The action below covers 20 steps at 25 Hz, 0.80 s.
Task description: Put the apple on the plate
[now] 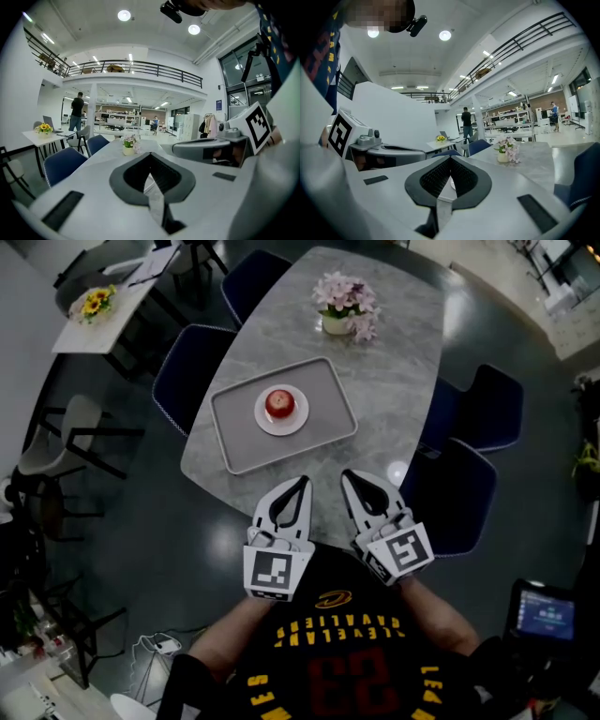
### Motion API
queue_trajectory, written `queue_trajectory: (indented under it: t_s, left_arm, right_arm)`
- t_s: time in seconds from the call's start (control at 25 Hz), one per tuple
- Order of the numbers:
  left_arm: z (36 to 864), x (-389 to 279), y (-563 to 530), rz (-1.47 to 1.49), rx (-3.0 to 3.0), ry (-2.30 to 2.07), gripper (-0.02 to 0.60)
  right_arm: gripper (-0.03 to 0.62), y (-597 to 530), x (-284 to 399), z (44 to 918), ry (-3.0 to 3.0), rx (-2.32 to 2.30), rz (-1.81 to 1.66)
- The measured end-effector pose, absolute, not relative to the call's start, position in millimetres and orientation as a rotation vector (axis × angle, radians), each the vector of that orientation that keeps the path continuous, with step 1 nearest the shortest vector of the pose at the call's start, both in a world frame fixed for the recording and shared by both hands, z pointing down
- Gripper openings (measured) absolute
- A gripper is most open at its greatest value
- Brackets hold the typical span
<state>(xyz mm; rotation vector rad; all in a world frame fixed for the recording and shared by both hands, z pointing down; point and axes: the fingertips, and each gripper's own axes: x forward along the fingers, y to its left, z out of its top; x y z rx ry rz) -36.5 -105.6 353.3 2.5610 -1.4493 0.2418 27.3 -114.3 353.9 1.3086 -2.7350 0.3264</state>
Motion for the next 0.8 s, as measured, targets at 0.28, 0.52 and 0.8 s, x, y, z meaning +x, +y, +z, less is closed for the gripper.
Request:
queue_trajectory:
  t_s: [0.28,0.52,0.8]
  left_arm:
    - [341,-20,-85,0.238,2.601,-1.485,0.000]
    - [337,-5,-75,0.223,2.615,-1.500,0.000]
    - [335,5,-68,0.213,2.618,-1.526,0.001]
  right_arm:
    - [0.006,-96,33,350,-2.776,1.252,0.270]
    - [0.006,-85,47,345,-2.807,1.261,0.222]
    - [0.006,-76,57,345,-2.820,1.248,0.204]
